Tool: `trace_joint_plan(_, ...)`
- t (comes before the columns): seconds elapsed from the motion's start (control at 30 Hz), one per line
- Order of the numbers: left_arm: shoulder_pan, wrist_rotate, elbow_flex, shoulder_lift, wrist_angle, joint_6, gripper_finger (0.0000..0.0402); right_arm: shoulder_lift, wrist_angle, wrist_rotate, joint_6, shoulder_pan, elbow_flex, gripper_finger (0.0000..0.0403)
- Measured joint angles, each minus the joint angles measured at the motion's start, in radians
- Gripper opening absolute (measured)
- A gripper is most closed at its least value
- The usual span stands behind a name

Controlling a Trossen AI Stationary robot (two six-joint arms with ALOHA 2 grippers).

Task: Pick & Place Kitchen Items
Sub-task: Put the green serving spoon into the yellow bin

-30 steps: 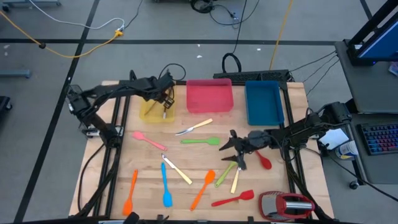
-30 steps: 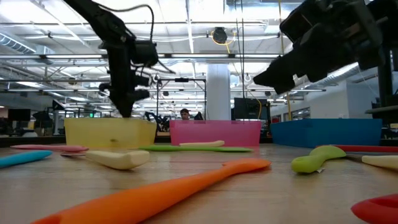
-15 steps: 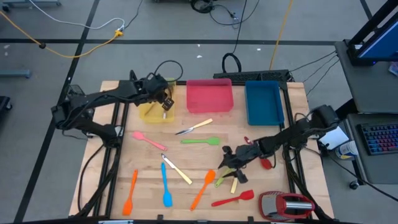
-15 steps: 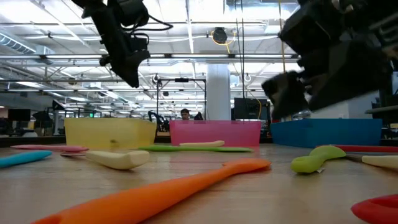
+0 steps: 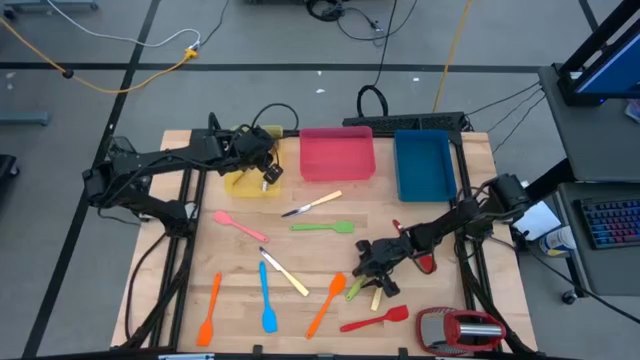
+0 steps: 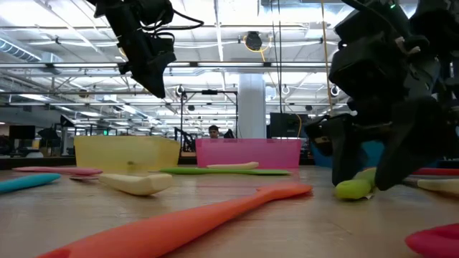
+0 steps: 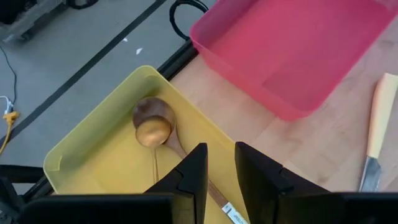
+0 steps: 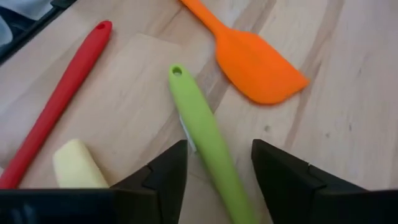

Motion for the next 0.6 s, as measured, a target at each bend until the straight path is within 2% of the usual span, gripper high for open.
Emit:
trace_joint_plan(0.17, -0.001, 0.0, 0.0, 0.0, 0.0, 0.0, 0.0088, 0.036, 0.046, -0.004, -0.089, -0.008, 0.0, 0.0142)
trace_joint_plan(0.4, -0.001, 0.0, 0.0, 0.0, -0.001, 0.0, 0.0088, 0.081, 0.057, -0.019, -0.111, -0.029, 0.0, 0.004)
trace_joint_plan(0.6, -0.008, 0.001, 0.0, 0.0, -0.003, 0.0, 0.0088, 0.064, 0.077, -0.033, -0.11, -0.034, -0.001, 0.004)
